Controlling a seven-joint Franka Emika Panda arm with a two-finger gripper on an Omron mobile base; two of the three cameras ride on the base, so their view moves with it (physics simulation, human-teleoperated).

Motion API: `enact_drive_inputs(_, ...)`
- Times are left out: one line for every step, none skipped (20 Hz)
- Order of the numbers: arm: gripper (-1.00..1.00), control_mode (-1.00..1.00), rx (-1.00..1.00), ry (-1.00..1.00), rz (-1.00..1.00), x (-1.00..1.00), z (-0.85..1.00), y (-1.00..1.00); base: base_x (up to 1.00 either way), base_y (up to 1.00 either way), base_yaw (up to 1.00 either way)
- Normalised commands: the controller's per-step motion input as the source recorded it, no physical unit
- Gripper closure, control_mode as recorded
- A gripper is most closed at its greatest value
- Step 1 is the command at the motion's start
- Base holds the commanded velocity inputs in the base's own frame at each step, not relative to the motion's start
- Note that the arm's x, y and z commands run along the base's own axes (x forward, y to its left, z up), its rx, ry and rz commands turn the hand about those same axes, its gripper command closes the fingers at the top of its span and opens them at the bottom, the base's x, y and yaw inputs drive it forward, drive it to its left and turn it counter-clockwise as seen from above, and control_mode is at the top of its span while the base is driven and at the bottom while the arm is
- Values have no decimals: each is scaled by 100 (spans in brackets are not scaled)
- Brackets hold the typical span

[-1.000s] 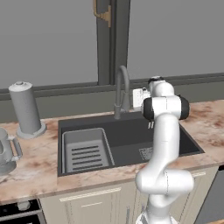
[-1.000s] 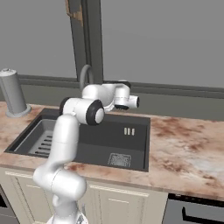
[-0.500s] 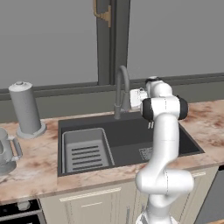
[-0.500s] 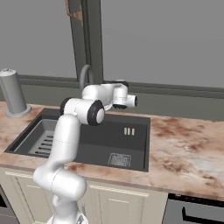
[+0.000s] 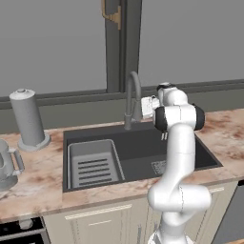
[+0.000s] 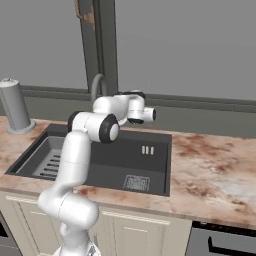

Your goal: Turn on the sink faucet and place the jug under the water for a few seconds to fill it up.

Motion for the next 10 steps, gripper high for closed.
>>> enact_drive_inputs(-100,-100,0,0,0,10,-9,0,0,0,0)
enact_drive_inputs(-100,-100,0,0,0,20,-8,0,0,0,0)
enact_drive_inputs(-100,-100,0,0,0,14,-7,0,0,0,0)
enact_drive_inputs(-100,-100,0,0,-2,4,-9,0,0,0,0)
enact_drive_inputs(-100,-100,0,0,-7,2,-3,6,0,0,0)
enact_drive_inputs(-100,-100,0,0,-9,5,0,14,0,0,0)
enact_drive_inputs(-100,-100,0,1,-10,11,0,16,0,0,0)
enact_drive_inputs(-100,-100,0,1,-10,10,-2,10,0,0,0)
enact_drive_inputs(-100,-100,0,0,-9,2,-4,0,0,0,0)
enact_drive_inputs(-100,-100,0,0,-9,2,-1,0,0,0,0)
